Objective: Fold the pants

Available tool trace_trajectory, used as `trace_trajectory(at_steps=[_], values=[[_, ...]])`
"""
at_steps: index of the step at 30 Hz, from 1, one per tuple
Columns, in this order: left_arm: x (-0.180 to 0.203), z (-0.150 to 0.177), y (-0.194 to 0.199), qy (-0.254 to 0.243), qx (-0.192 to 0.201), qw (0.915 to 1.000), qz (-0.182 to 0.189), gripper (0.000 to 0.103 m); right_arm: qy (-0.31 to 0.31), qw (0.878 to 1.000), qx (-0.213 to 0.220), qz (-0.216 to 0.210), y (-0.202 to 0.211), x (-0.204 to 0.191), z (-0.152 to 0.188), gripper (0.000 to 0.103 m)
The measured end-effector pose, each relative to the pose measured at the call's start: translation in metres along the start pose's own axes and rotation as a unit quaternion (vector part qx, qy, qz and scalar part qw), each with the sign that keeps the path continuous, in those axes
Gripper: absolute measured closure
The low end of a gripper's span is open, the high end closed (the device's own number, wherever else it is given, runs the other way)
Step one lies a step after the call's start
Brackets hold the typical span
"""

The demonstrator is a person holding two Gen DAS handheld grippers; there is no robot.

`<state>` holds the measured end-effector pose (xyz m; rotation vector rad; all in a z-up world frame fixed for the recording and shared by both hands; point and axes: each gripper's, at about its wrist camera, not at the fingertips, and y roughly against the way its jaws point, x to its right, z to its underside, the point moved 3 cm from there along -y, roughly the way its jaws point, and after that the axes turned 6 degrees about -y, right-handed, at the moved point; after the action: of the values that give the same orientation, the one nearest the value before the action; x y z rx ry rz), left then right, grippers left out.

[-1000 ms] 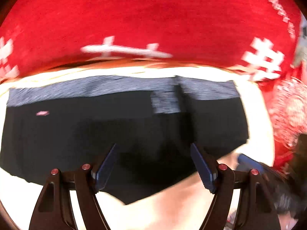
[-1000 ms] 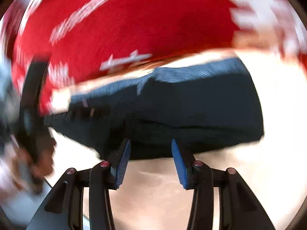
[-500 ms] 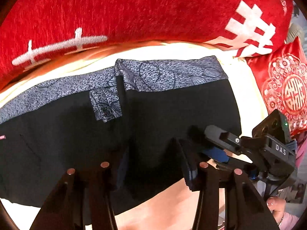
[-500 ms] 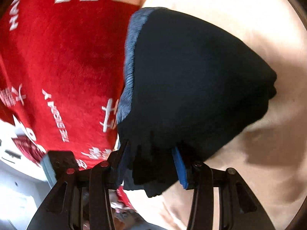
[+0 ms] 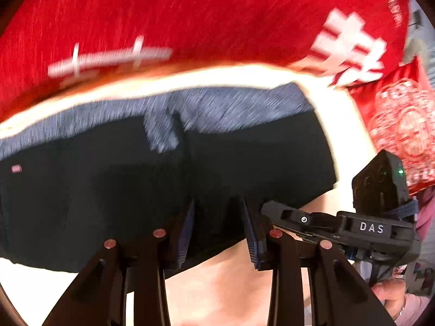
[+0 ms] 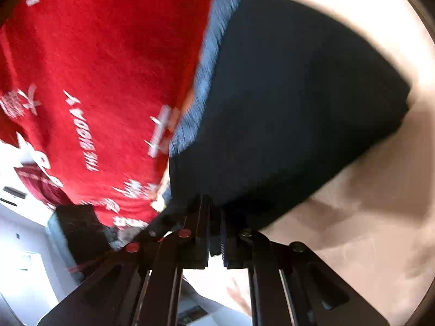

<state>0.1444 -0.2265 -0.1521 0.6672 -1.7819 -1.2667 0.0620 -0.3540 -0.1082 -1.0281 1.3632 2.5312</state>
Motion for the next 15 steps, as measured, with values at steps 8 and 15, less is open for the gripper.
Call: trace_trajectory(at_steps=[8,15], values=[[-0.01,0.009,-0.002,0.018,0.0,0.9995,-0.024,0.051,0.032,0.998,-0.039,0.046,-0.019,-0.003,0.0,0.096],[-0.012,-0.005,0.038,-0.002,0.026,0.9979,-0.059,0.046,0.16,0.986,-0.023,0.04,0.051,-0.051,-0.02,0.041]])
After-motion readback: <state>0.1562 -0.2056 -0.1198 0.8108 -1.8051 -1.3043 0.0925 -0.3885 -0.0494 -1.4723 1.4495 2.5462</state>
